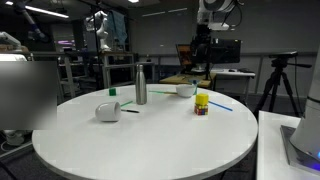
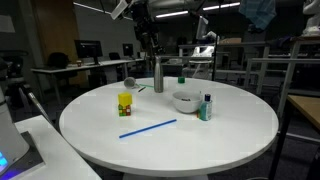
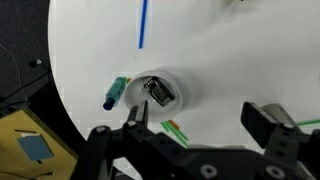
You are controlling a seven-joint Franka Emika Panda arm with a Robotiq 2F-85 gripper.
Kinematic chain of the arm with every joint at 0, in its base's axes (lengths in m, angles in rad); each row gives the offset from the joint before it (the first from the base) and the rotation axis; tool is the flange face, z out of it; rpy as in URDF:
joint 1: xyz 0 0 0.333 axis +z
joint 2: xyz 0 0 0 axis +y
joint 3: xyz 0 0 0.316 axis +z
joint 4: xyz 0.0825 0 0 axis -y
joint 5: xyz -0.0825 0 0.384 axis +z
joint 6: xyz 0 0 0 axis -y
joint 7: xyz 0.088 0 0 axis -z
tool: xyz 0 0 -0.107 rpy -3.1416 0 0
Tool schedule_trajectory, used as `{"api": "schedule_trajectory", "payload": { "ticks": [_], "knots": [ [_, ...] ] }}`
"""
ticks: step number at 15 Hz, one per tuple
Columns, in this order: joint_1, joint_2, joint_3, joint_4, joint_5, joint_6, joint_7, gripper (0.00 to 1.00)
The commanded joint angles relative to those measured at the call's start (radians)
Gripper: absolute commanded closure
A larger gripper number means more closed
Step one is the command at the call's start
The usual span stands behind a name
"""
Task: Put the cup upright on the table
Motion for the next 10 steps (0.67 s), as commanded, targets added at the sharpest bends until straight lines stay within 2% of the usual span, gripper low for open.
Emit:
{"api": "schedule_trajectory", "payload": {
  "ticks": [1,7,10],
  "knots": [
    [-0.03,0.075,0.049,0.052,-0.006,0.006,0.222,0.0],
    [0.011,0.149,0.144,0.158,-0.024,-0.072,0.679,0.0],
    [0.064,0.187,0.207,0.21,-0.018,-0.083,0.826,0.0]
  ]
}}
